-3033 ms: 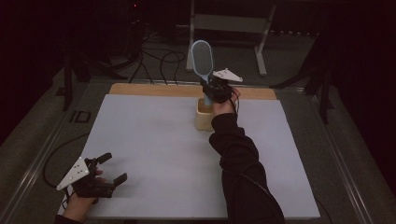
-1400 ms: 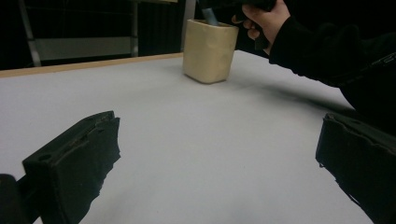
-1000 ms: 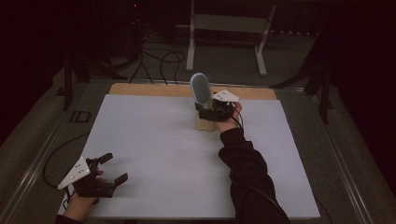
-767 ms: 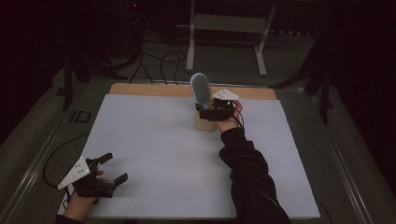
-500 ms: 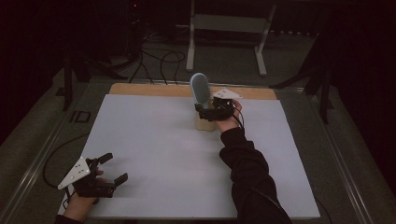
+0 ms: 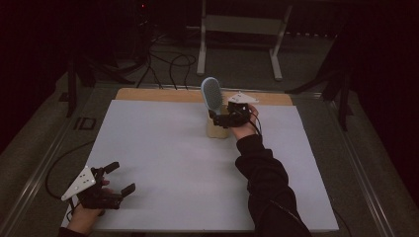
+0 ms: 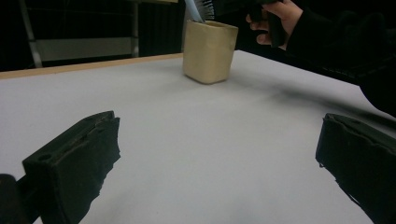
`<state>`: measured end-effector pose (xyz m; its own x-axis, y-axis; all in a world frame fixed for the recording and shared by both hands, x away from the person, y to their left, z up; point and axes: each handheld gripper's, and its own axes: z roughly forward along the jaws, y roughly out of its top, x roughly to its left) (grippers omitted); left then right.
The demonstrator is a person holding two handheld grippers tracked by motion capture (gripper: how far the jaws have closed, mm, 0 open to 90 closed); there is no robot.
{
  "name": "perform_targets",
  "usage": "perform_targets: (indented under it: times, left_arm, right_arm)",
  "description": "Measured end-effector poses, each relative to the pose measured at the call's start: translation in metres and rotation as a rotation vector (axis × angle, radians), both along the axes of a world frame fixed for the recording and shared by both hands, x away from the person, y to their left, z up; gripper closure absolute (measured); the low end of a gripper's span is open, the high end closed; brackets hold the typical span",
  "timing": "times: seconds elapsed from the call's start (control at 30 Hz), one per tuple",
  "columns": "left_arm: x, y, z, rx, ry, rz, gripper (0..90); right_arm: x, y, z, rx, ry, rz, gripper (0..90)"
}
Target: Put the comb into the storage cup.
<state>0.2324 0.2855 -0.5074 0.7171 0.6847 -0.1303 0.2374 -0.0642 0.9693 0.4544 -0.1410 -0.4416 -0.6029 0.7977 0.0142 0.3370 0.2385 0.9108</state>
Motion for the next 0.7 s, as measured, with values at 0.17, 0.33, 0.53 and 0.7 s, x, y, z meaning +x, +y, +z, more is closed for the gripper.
perform_targets:
  times: [0.17, 0.33, 0.53, 0.7]
  left_arm:
    - [0.0, 0.0, 0.0, -0.003, 0.001, 0.001, 0.0]
    - [-0.001, 0.001, 0.0, -0.001, -0.001, 0.001, 0.0]
    - [-0.001, 0.0, 0.0, 0.0, -0.001, 0.003, 0.0]
    - [0.0, 0.001, 0.0, 0.0, -0.001, 0.006, 0.0]
  right_arm:
    - [-0.003, -0.002, 0.002, -0.001, 0.001, 0.01, 8.8]
    - [-0.005, -0.003, 0.004, -0.004, 0.01, 0.027, 8.8]
    - [-0.011, -0.005, 0.007, -0.022, 0.01, 0.062, 8.7]
    - [-0.015, -0.01, 0.008, -0.019, 0.024, 0.078, 8.7]
